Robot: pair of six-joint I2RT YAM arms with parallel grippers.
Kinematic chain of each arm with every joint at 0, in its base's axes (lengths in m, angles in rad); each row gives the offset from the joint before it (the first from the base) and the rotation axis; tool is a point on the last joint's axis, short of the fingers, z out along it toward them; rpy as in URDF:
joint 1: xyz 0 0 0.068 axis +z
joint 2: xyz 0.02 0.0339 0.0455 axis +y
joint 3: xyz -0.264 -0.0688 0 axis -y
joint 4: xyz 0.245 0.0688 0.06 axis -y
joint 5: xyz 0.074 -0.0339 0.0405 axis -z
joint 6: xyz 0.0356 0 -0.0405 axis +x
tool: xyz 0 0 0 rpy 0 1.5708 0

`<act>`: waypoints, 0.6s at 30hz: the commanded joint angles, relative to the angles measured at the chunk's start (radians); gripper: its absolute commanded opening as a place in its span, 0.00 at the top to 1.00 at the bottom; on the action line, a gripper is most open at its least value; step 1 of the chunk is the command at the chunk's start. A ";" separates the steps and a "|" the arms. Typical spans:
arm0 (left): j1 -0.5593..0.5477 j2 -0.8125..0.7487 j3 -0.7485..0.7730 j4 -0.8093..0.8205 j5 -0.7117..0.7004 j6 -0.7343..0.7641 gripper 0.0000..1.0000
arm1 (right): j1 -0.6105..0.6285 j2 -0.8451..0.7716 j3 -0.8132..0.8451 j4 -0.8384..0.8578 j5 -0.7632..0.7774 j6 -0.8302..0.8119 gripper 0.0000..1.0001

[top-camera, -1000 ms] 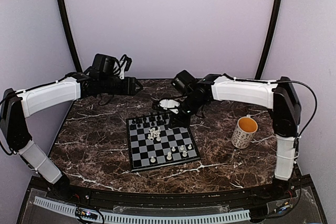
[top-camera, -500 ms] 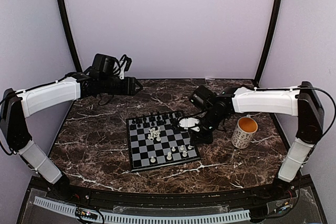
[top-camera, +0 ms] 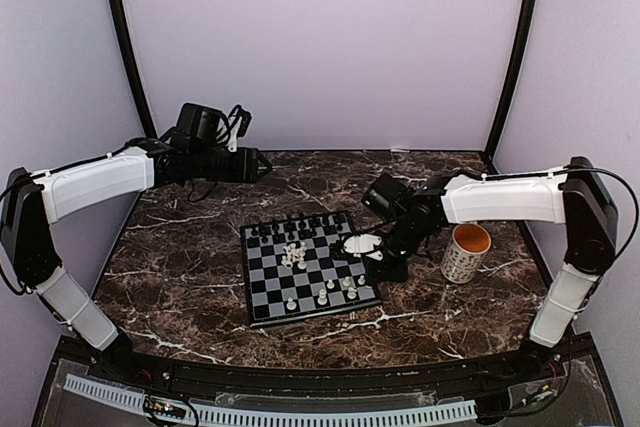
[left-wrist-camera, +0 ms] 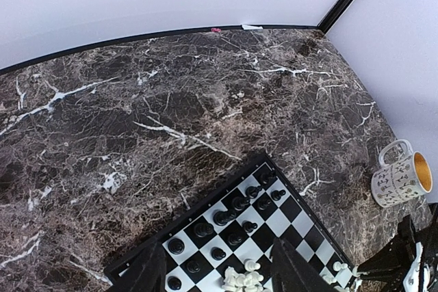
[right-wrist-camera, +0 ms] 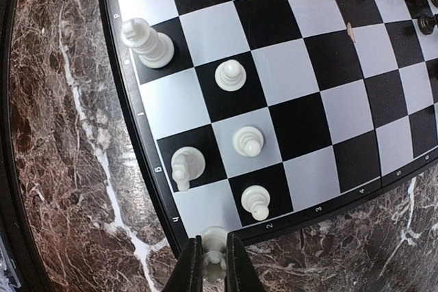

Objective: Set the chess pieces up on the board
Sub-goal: Place the rook at h1.

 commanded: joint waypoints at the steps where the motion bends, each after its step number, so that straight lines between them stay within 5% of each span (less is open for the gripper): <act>1: 0.012 -0.008 0.033 -0.008 -0.003 0.009 0.45 | 0.027 0.023 -0.021 0.047 0.029 -0.012 0.92; 18: 0.013 -0.001 0.034 -0.010 0.002 0.008 0.45 | 0.044 0.062 -0.042 0.083 0.054 -0.010 0.87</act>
